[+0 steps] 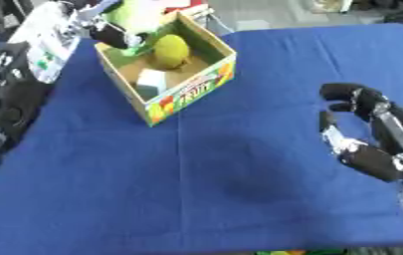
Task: Pick up objects on the table and place them in the box.
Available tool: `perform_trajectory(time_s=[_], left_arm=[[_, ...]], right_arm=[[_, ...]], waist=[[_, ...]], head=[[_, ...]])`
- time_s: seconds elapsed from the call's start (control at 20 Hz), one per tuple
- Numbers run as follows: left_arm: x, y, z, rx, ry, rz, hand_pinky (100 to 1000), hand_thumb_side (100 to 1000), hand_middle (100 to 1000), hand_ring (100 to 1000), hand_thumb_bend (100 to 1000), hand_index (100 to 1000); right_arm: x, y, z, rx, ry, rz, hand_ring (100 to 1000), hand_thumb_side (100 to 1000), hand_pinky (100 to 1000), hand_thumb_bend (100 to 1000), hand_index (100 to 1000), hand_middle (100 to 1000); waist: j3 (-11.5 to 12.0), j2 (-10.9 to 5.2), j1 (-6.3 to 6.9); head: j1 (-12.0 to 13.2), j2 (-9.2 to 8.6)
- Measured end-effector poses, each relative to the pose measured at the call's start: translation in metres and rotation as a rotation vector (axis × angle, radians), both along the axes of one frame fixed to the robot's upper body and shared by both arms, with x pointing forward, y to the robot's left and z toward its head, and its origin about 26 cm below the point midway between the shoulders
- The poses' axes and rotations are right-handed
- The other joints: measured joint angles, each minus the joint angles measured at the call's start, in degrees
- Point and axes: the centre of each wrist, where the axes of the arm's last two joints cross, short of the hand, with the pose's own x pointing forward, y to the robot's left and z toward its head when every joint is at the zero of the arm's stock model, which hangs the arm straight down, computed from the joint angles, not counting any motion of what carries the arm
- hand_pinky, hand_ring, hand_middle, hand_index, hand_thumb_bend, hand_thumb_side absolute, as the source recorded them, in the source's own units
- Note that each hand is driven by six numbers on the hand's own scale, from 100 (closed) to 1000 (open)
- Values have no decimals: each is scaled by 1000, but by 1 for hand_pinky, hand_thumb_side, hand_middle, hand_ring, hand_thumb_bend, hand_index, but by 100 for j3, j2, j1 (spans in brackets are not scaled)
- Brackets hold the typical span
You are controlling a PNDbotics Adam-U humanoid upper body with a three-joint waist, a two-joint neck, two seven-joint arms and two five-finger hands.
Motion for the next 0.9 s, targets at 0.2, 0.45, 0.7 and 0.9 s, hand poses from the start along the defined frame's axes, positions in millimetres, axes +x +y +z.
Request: perform_trajectory(time_s=[0.2,0.45,0.7,0.9], left_arm=[[4,-2,-18,19,36,6,689,329,727,668,542,831],[5,10,-39,-5,84,39,723,517,795,736,641,849],[-5,24,-37,-97,84,13,684,559,744,691,561,831],[-31,39,-21,-292,-12,-35,630,472,653,627,450,783]], right_arm=[[0,0,0,0,1,0,831,461,783,100,849,768],[0,0,0,0,1,0,831,467,783,100,849,768],[0,0,0,1,0,-1,831,471,783,100,849,768],[0,0,0,2,0,-3,831,476,783,100,849,767]], waist=[[-2,7,8],[45,33,34],[102,39,34],[211,68,34]], head=[[-7,-3],[-64,-21],[-117,-53],[-131,-55]])
